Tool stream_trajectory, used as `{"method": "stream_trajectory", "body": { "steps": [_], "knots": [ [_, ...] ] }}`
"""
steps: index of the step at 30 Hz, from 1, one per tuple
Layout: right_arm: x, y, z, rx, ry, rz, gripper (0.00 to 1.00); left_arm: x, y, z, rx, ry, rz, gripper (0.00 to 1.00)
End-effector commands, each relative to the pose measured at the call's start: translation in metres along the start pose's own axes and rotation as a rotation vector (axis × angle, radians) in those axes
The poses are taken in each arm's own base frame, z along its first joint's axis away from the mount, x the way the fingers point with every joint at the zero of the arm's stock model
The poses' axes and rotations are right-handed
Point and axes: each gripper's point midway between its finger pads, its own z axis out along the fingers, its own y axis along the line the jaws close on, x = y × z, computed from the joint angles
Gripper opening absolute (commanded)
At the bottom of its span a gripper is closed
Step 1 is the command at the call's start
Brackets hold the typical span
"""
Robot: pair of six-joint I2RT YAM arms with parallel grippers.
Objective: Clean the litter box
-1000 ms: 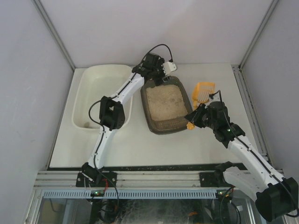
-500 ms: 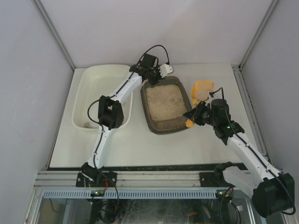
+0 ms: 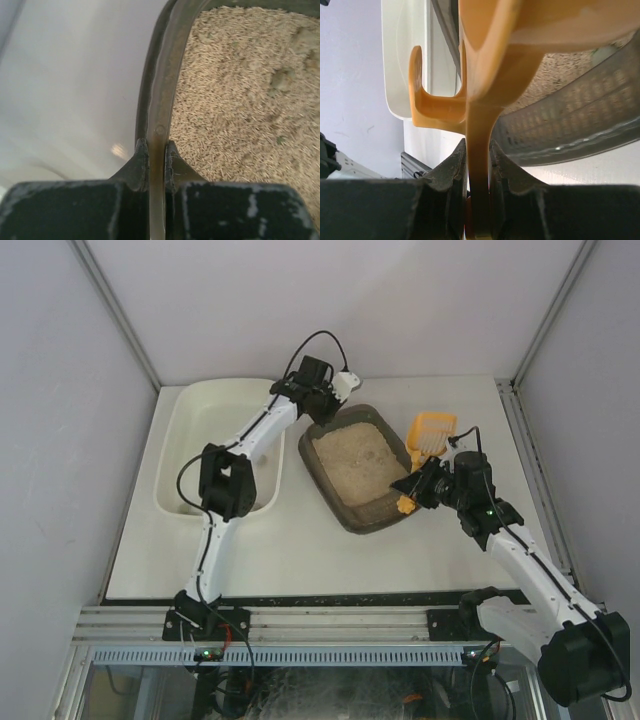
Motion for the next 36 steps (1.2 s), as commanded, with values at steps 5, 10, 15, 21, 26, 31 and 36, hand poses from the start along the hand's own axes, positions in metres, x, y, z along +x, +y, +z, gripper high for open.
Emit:
{"method": "stream_trajectory", "body": {
  "steps": [5, 10, 15, 21, 26, 31, 36],
  "knots": [
    [-0.011, 0.020, -0.007, -0.083, -0.046, -0.032, 0.00, 0.029, -0.050, -0.069, -0.052, 0.142, -0.649, 0.00],
    [-0.008, 0.024, -0.007, -0.108, -0.017, -0.025, 0.00, 0.053, -0.058, -0.102, -0.207, 0.270, -0.822, 0.00],
    [0.001, 0.021, -0.001, -0.105, 0.046, -0.002, 0.00, 0.073, -0.107, -0.122, -0.106, 0.410, -1.029, 0.00],
    [0.007, 0.021, 0.007, -0.096, 0.128, 0.030, 0.00, 0.075, -0.175, -0.134, 0.117, 0.493, -1.234, 0.00],
    [0.010, 0.026, 0.012, -0.101, 0.188, 0.049, 0.00, 0.062, -0.197, -0.152, 0.151, 0.464, -1.324, 0.00],
    [0.014, 0.029, 0.018, -0.059, 0.282, 0.096, 0.00, 0.064, -0.211, -0.169, 0.129, 0.439, -1.425, 0.00],
    [0.024, 0.022, 0.020, 0.037, 0.398, 0.140, 0.00, 0.057, -0.228, -0.181, 0.121, 0.358, -1.444, 0.16]
  ]
}}
